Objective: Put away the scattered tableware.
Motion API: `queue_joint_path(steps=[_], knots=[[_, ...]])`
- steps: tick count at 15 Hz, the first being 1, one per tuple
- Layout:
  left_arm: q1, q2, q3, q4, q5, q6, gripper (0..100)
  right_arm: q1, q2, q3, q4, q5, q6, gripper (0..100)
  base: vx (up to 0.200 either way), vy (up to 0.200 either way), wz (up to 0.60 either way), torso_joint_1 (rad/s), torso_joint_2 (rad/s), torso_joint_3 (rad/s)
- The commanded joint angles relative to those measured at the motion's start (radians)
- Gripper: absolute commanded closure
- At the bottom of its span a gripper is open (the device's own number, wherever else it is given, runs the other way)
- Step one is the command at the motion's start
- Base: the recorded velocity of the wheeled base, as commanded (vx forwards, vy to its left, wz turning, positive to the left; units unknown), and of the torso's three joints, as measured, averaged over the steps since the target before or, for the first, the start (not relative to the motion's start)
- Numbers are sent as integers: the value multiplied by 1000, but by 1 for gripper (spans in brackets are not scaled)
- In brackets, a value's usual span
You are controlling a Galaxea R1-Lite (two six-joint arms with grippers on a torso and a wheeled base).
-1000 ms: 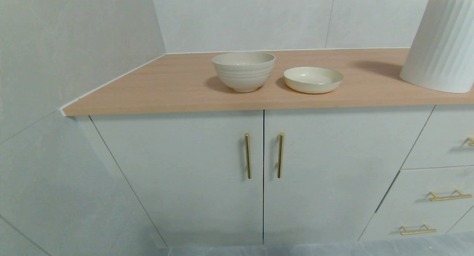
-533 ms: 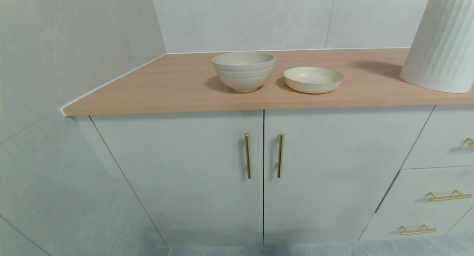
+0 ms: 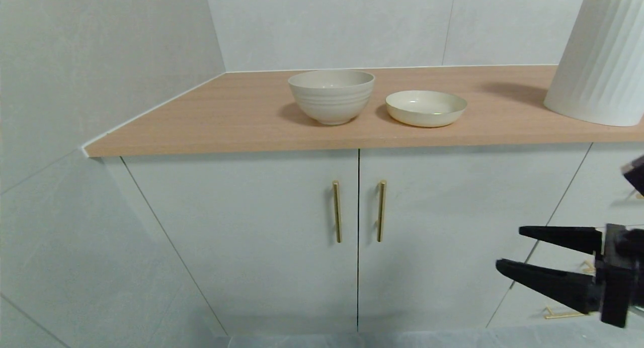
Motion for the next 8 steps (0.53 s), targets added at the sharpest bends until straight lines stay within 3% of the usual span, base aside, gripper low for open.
queue_joint_path(steps=[1,8], knots=[[0,0,0,0,0,-1,0,34,287,-142,-56,3,5,0,0,0,0,0,0,0],[0,0,0,0,0,-1,0,120,577,-344,-58,3,23,0,0,0,0,0,0,0]])
